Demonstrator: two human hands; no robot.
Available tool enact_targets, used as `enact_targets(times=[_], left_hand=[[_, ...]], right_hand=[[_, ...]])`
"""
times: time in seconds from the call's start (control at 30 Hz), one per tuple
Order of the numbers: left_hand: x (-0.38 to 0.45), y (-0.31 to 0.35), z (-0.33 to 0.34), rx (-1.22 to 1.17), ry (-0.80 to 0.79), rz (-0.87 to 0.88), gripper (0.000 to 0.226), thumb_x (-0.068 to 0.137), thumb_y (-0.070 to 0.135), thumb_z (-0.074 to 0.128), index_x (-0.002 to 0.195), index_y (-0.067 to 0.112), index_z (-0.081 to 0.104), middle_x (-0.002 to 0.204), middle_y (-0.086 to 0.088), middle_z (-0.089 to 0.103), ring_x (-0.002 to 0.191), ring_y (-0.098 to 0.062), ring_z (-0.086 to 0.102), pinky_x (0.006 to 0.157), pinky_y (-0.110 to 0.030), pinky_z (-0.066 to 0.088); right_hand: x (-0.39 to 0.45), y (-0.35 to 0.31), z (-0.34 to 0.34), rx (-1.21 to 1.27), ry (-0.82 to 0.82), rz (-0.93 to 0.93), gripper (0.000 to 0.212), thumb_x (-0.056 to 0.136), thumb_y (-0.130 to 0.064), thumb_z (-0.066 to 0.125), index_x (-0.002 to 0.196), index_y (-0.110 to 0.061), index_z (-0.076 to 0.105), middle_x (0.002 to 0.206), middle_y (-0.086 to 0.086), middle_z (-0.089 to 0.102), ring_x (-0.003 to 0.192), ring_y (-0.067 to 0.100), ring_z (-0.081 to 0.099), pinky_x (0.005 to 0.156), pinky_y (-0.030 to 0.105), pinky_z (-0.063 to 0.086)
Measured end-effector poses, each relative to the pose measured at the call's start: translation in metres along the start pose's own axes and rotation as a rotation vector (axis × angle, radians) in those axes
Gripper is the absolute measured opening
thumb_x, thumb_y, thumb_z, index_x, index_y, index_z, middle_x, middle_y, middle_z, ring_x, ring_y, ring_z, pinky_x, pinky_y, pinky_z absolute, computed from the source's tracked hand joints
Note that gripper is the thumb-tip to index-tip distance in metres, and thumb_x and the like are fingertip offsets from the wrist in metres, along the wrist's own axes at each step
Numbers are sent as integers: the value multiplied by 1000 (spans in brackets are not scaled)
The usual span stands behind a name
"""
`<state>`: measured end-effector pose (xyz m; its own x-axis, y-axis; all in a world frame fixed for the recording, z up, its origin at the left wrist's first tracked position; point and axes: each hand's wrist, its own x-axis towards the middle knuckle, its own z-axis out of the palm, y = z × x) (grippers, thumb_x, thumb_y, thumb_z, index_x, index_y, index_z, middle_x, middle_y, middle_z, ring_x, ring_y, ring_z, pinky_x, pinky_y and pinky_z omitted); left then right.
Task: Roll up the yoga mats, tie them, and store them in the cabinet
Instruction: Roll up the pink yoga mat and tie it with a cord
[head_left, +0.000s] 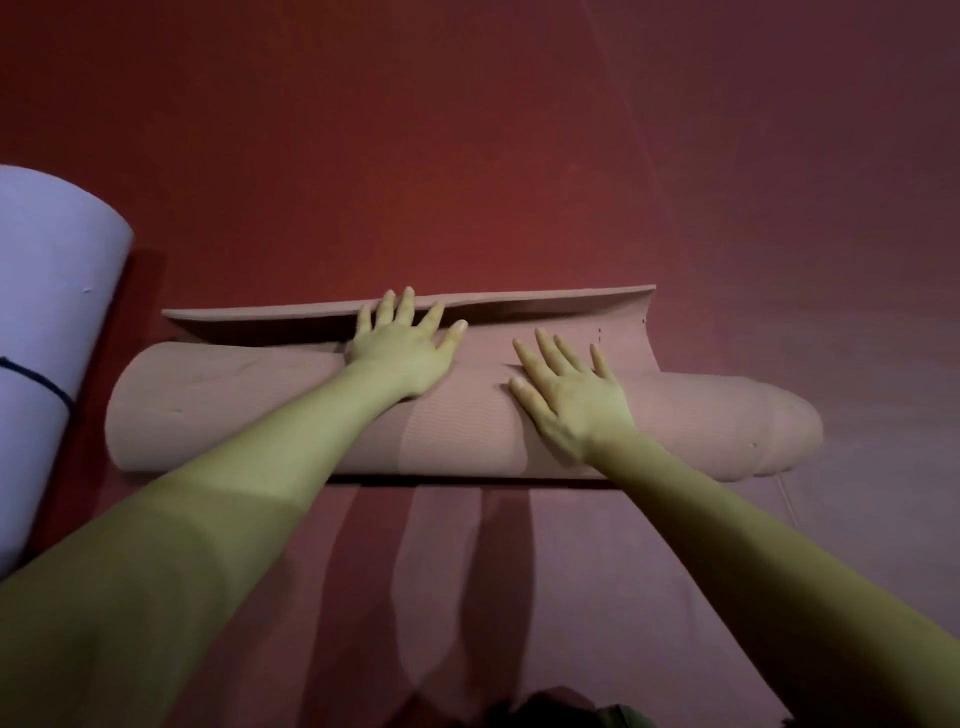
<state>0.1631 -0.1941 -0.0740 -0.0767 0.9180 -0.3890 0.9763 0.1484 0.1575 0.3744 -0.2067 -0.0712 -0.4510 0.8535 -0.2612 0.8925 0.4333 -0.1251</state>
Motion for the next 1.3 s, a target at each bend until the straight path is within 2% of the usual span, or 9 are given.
enact_targets(times=[0.23, 0.43, 0.57, 0.73, 0.9, 0.97, 1.1, 1.2, 1.3], left_hand=[[1, -4, -1, 57, 126, 76, 66, 95, 60, 6, 152, 29, 15, 160, 0, 4, 147, -20, 2, 118, -42, 2], [-23, -1, 16, 165, 271, 210, 85, 83, 62, 5, 142, 13, 43, 146, -9, 44, 131, -29, 44, 109, -43, 29], [-9, -1, 7, 212, 226, 198, 88, 81, 65, -6, 151, 20, 20, 156, -2, 25, 144, -21, 20, 117, -40, 12], [21, -2, -7, 156, 169, 166, 73, 93, 63, 17, 151, 20, 22, 158, 1, 19, 146, -16, 13, 118, -40, 11], [24, -3, -7, 110, 371, 313, 73, 88, 53, 15, 127, 8, 57, 125, -13, 62, 116, -30, 56, 94, -40, 41], [16, -4, 5, 155, 484, 402, 63, 90, 46, 26, 122, 5, 62, 120, -18, 64, 107, -35, 62, 91, -46, 46], [10, -5, 14, 258, 400, 377, 77, 85, 65, 24, 139, 14, 47, 141, -16, 48, 125, -37, 48, 104, -55, 33], [21, -7, -6, 267, 296, 344, 97, 72, 80, 9, 149, 24, 27, 152, -6, 34, 137, -28, 35, 111, -44, 22], [41, -7, -21, 234, 256, 384, 98, 70, 81, 2, 152, 28, 14, 152, -4, 33, 135, -26, 36, 108, -40, 26]], right_hand=[[51, 15, -11, 58, 25, 64, 71, 93, -64, 11, 153, -28, -1, 161, -5, -8, 147, 10, -5, 119, 44, -4], [67, 21, -14, 92, 67, 89, 63, 98, -57, 19, 153, -26, 16, 161, -5, 1, 147, 9, 1, 120, 42, 0], [64, 17, -11, 117, 232, 95, 53, 101, -49, 23, 145, -27, 39, 158, -2, 25, 145, 14, 20, 118, 40, 10], [27, 7, 13, 37, 411, 144, 62, 95, -50, 16, 141, -24, 48, 148, 6, 43, 138, 25, 37, 114, 49, 14], [36, 9, 5, 45, 324, 205, 67, 92, -55, 9, 146, -28, 37, 154, 4, 34, 144, 24, 24, 115, 47, 7], [50, 13, -4, 38, 275, 207, 57, 98, -52, 15, 148, -30, 33, 156, 1, 29, 145, 22, 21, 116, 47, 6], [63, 20, -13, 76, 213, 185, 52, 101, -51, 19, 148, -32, 31, 156, -3, 28, 145, 19, 20, 117, 45, 6], [47, 22, -6, 40, 306, 135, 66, 92, -59, 13, 147, -30, 34, 155, 0, 32, 144, 20, 22, 115, 49, 7], [36, 27, -4, 38, 334, 161, 73, 86, -64, 23, 150, -28, 27, 157, 3, 25, 146, 21, 14, 115, 53, 5]])
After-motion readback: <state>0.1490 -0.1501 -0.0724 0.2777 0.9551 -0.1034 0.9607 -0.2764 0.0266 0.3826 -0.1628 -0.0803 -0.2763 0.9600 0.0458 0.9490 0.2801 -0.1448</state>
